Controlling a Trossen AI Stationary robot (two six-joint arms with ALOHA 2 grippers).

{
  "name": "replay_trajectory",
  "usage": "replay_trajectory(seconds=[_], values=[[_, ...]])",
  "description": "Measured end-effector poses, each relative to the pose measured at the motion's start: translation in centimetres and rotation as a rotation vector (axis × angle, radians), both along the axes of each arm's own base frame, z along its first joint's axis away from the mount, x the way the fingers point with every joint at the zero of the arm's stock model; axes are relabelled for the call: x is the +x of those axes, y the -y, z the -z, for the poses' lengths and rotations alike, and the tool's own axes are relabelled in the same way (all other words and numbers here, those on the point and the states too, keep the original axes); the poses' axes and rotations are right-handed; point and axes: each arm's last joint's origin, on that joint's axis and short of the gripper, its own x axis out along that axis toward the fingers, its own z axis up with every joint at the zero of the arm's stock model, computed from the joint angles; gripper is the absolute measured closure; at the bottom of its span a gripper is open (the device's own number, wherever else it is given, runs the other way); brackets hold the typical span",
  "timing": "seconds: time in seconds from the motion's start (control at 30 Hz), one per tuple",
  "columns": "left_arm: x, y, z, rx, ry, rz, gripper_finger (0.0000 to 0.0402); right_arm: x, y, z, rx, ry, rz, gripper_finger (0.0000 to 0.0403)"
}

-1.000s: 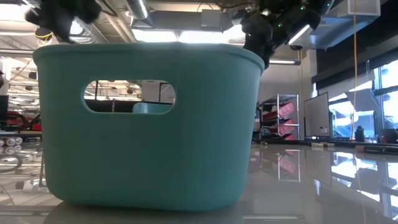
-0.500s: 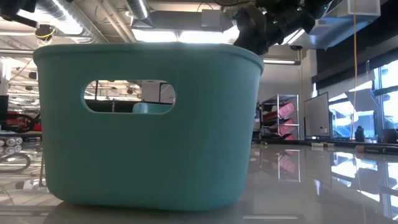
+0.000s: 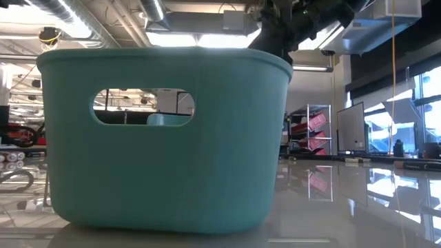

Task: Sort batteries
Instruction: Put the small black battery into the yellow bin, then put the large black battery into the blue bin

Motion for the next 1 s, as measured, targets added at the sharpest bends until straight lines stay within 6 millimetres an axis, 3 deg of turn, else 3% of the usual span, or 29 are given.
replay_trajectory(seconds=[0.27, 0.47, 0.67, 1.0], values=[[-0.2, 2.2, 2.6, -0.011, -0.12, 0.14, 0.0376, 0.3, -1.6, -0.2, 0.026, 0.026, 0.001, 0.0299], [-1.5, 2.1, 5.0, -0.065, -0.204, 0.136, 0.0375, 0.4, -2.3, -0.3, 0.032, 0.038, 0.005, 0.0299], [-1.5, 2.1, 5.5, -0.077, -0.182, 0.184, 0.0373, 0.4, -2.3, -0.3, 0.037, 0.04, 0.009, 0.0299], [-1.3, 2.1, 5.5, -0.075, -0.158, 0.206, 0.0278, 0.4, -2.3, -0.3, 0.03, 0.039, 0.006, 0.0299]])
